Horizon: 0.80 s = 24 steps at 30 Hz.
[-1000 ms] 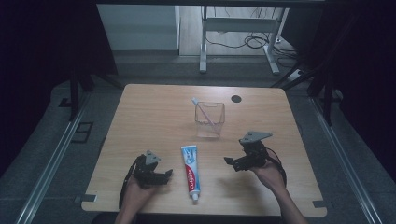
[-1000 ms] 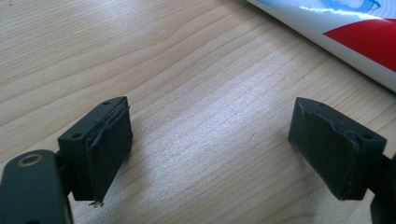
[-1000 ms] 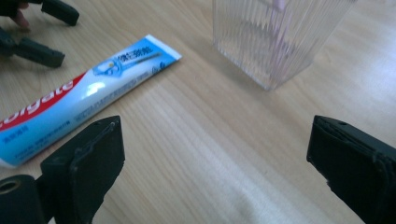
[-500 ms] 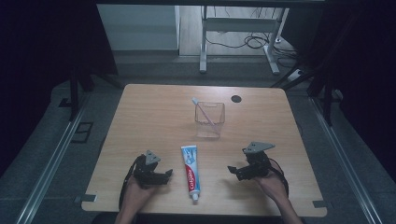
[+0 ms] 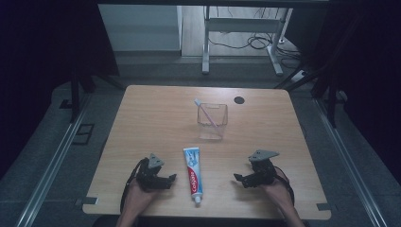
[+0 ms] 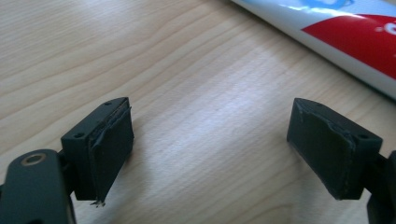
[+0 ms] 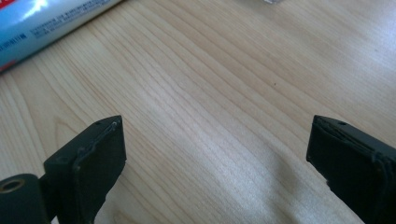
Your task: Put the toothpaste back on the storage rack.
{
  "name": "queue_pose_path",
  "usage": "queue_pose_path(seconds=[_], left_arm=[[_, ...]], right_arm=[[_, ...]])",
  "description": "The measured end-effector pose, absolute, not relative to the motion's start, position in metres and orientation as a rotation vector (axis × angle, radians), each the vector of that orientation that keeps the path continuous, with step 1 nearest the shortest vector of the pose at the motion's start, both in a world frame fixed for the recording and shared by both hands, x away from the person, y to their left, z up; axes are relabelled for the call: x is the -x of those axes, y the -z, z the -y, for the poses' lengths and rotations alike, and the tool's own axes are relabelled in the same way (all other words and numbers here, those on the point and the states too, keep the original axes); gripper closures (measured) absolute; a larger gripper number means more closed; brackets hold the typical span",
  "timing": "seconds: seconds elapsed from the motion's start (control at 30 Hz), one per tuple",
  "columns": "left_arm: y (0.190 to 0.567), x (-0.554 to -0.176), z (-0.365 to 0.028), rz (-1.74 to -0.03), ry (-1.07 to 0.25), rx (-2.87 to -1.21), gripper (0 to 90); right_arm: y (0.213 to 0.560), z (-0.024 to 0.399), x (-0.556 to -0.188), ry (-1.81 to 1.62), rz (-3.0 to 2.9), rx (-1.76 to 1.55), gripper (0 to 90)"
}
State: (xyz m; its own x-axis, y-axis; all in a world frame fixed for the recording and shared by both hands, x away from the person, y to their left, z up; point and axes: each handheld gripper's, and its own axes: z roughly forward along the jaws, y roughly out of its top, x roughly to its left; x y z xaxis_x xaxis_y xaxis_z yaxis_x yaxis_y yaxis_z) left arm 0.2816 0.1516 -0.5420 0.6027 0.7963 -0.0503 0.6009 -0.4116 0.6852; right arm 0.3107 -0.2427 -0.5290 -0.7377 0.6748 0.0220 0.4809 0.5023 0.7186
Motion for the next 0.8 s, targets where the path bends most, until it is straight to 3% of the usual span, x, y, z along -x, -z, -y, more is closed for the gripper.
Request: queue_pose_path(seconds=[0.8], left_arm=[[0.521, -0.25, -0.125, -0.889, -0.21, -2.19, 14.3]], right_arm=[[0.543, 0.245, -0.308, -1.043, -2.47, -0.995, 6.0]])
